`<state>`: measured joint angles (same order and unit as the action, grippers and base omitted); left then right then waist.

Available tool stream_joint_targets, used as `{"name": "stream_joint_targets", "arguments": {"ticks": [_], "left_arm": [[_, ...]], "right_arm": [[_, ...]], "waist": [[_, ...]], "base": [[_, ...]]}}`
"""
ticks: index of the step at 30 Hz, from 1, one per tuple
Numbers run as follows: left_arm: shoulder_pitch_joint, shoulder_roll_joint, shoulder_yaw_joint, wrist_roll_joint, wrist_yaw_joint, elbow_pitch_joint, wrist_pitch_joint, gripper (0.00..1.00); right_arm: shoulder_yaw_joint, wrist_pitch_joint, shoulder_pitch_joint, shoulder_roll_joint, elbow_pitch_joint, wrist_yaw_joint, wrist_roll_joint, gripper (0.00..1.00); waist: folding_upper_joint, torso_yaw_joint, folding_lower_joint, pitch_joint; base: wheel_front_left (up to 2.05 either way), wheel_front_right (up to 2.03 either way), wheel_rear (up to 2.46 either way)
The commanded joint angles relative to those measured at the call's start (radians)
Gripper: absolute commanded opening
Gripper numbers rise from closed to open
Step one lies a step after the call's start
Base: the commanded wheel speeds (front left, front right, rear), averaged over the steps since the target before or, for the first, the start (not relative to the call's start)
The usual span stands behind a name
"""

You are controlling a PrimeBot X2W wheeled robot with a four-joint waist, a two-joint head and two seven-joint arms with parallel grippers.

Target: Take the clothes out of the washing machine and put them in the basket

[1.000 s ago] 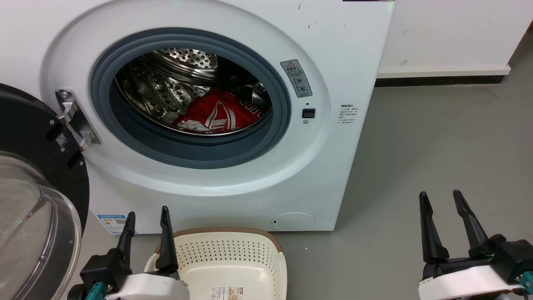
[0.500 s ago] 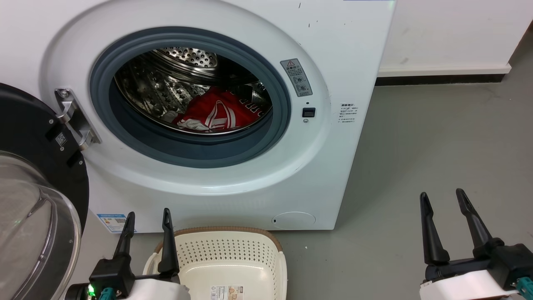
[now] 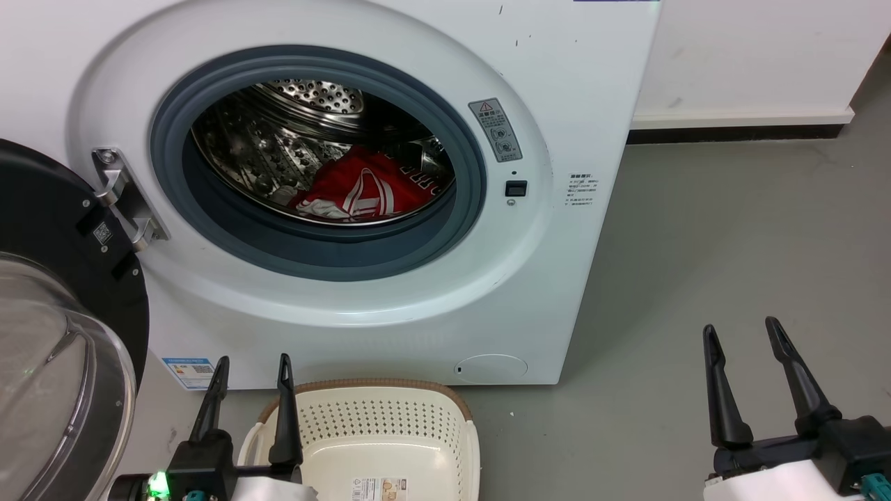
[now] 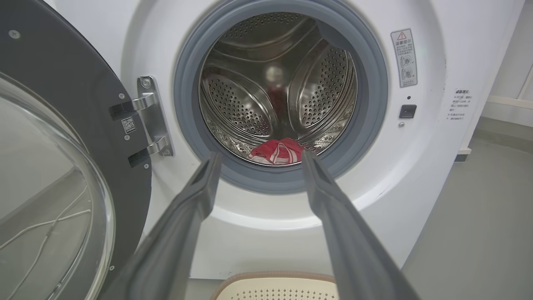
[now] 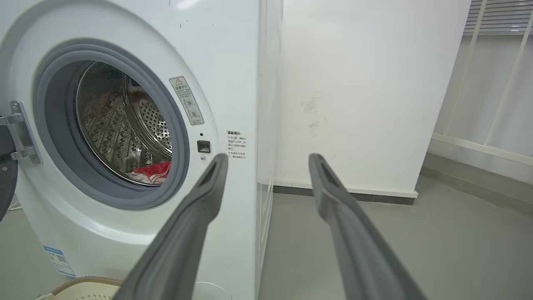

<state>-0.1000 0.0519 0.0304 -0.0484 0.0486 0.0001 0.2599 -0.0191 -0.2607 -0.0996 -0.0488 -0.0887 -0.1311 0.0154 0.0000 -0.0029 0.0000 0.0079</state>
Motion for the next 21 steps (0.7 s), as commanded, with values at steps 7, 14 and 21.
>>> {"name": "stream_joint_targets", "arguments": {"ticks": [7, 14, 21], "left_arm": [[-0.009, -0.002, 0.000, 0.011, 0.010, 0.002, 0.006, 1.00], [-0.013, -0.002, 0.003, 0.006, 0.016, 0.006, 0.006, 1.00], [-0.015, -0.002, -0.002, 0.006, 0.019, 0.009, 0.006, 1.00]], "right_arm": [[0.000, -0.005, -0.012, -0.002, 0.010, 0.001, 0.022, 1.00], [0.000, -0.005, -0.014, -0.002, 0.023, 0.001, 0.032, 1.00], [0.002, -0.005, -0.011, -0.002, 0.023, 0.001, 0.033, 1.00]], "waist": [[0.0000, -0.001, 0.0000, -0.003], [0.0000, -0.001, 0.0000, -0.004], [0.0000, -0.003, 0.0000, -0.003]], "base": [[0.00, 0.00, 0.00], [0.00, 0.00, 0.00], [0.00, 0.00, 0.00]]}}
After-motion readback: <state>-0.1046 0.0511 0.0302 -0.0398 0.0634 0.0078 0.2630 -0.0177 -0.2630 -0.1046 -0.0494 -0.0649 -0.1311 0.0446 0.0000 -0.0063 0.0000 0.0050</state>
